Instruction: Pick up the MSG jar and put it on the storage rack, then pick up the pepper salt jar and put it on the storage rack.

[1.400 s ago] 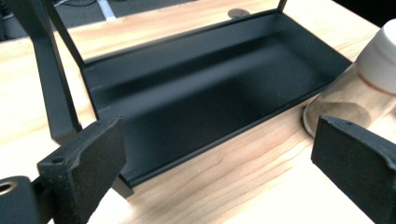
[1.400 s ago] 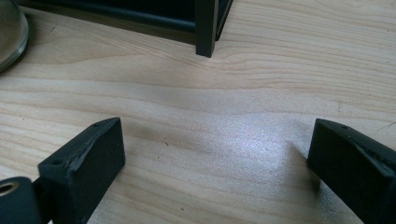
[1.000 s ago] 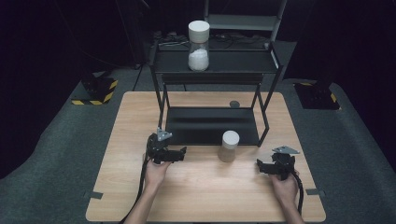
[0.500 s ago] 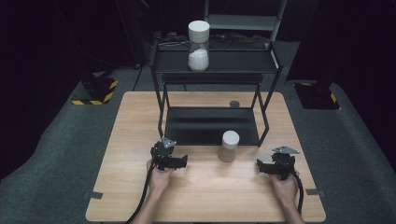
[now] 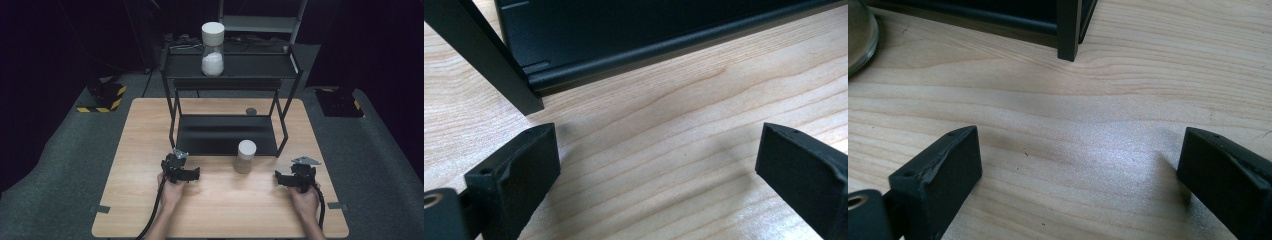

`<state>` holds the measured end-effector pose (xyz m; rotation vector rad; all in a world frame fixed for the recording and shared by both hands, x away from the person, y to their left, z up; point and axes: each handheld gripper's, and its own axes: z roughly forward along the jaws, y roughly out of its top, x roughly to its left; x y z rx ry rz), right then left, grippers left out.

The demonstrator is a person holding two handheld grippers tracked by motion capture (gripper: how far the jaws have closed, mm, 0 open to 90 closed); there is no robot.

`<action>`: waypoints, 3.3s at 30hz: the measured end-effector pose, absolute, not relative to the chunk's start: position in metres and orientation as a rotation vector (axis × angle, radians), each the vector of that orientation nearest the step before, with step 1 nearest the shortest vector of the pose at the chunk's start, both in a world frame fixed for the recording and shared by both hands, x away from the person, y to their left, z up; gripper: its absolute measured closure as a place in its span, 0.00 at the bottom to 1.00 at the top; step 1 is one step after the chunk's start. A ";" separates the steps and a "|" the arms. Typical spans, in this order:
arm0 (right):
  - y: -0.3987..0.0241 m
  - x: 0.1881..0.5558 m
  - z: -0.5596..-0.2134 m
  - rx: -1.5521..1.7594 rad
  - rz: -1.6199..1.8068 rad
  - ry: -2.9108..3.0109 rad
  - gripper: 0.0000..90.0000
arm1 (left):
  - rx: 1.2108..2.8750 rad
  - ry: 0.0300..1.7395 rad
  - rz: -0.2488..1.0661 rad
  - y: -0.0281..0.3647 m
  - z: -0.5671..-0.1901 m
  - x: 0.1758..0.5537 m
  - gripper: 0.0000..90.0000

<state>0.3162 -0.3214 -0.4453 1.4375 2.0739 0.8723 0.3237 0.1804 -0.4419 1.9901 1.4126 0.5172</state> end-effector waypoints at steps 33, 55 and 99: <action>-0.321 0.316 -0.445 1.438 0.871 2.073 0.04 | 1.974 1.389 0.581 0.175 -0.451 0.314 0.04; -0.320 0.316 -0.444 1.441 0.867 2.076 0.04 | 1.974 1.389 0.584 0.175 -0.451 0.313 0.04; -0.269 0.336 -0.431 1.087 1.223 2.288 0.08 | 1.974 1.389 0.585 0.175 -0.451 0.313 0.04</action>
